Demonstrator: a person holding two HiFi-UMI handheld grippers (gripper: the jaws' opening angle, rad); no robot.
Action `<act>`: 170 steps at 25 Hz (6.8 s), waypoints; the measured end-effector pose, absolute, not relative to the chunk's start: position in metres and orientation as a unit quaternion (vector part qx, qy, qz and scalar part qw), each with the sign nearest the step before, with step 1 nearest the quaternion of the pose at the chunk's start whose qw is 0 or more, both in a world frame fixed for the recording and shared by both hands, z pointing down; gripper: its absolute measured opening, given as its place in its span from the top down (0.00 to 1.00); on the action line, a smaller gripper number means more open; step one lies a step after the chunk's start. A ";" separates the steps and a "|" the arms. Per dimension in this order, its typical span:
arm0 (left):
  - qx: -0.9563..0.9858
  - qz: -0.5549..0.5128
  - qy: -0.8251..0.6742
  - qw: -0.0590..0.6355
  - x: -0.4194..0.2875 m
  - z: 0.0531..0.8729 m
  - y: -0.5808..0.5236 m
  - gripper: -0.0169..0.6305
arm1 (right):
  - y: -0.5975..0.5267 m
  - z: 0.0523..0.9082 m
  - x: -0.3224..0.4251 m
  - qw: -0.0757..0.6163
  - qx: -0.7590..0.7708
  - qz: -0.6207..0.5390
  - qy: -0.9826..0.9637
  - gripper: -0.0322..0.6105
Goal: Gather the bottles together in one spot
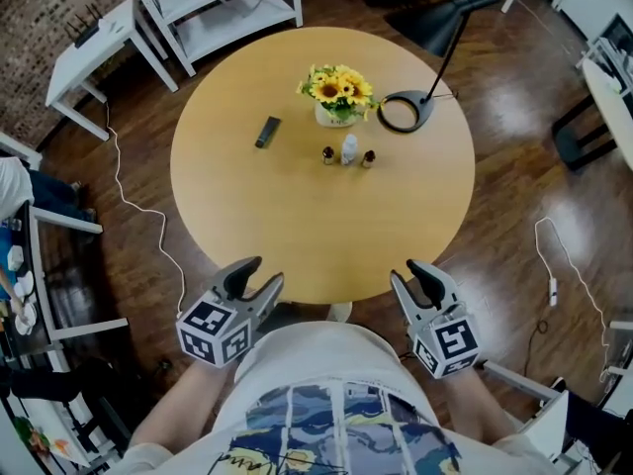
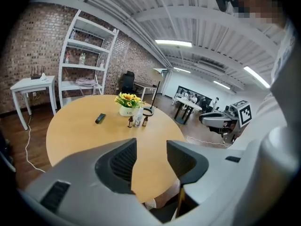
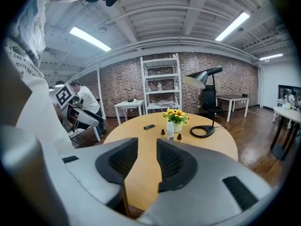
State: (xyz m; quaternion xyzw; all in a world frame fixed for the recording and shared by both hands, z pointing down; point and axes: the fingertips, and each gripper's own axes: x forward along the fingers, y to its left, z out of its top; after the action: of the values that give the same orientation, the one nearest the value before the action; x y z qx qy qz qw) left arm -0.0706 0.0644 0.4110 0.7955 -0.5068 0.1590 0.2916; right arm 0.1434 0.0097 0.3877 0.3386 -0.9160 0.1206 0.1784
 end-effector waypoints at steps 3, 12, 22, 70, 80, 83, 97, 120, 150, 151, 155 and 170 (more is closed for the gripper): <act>0.787 0.152 -0.519 0.295 -0.068 0.410 0.067 0.70 | 0.011 0.389 0.148 0.175 0.330 0.116 -0.920 0.72; 0.788 0.153 -0.522 0.290 -0.068 0.412 0.057 0.63 | 0.006 0.390 0.155 0.172 0.333 0.123 -0.919 0.72; 0.776 0.227 -0.529 0.259 -0.132 0.443 -0.015 0.55 | -0.003 0.402 0.132 0.192 0.346 0.151 -0.906 0.68; 0.890 0.094 -0.305 0.326 -0.167 0.471 -0.183 0.81 | -0.032 0.341 0.059 0.183 0.281 0.148 -0.931 0.68; 0.945 -0.093 -0.009 0.313 -0.070 0.316 -0.019 0.81 | -0.050 0.254 -0.007 0.088 0.025 0.152 -0.984 0.61; 0.942 -0.119 0.037 0.312 -0.055 0.297 0.005 0.81 | -0.033 0.243 -0.028 0.075 -0.039 0.159 -0.984 0.56; 0.929 -0.161 0.068 0.325 -0.030 0.288 0.037 0.81 | 0.006 0.235 -0.031 0.078 -0.085 0.149 -0.982 0.66; 0.902 0.044 -0.326 0.279 -0.106 0.402 -0.038 0.78 | -0.190 0.373 0.093 0.202 0.367 0.137 -0.898 0.67; 0.875 0.101 -0.349 0.321 -0.137 0.456 -0.013 0.78 | -0.296 0.559 0.110 0.244 0.534 0.116 -0.802 0.67; 0.875 0.102 -0.349 0.320 -0.137 0.457 -0.013 0.78 | -0.295 0.560 0.110 0.241 0.535 0.114 -0.802 0.67; 0.875 0.104 -0.346 0.323 -0.136 0.460 -0.013 0.78 | -0.292 0.563 0.108 0.238 0.538 0.110 -0.801 0.67; 0.877 0.107 -0.335 0.328 -0.128 0.461 -0.010 0.78 | -0.287 0.568 0.112 0.237 0.546 0.100 -0.797 0.66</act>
State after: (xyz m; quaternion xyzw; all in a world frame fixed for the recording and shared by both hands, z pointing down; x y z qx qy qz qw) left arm -0.1275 -0.0101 0.4608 0.8768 -0.3350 0.1072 0.3279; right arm 0.1124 -0.2873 0.5678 0.5463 -0.7972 0.0996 0.2370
